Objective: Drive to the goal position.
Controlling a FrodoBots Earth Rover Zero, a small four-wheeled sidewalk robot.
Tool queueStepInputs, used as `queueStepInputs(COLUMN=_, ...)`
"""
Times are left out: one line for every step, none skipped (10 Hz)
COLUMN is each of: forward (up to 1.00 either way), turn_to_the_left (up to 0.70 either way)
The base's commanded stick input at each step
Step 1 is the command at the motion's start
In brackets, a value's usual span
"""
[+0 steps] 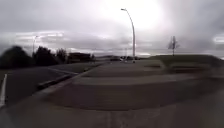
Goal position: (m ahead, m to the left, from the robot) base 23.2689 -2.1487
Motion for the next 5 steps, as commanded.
queueStepInputs(forward=1.0, turn_to_the_left=0.0)
queueStepInputs(forward=1.0, turn_to_the_left=0.0)
queueStepInputs(forward=1.0, turn_to_the_left=0.0)
queueStepInputs(forward=1.0, turn_to_the_left=0.0)
queueStepInputs(forward=1.0, turn_to_the_left=0.0)
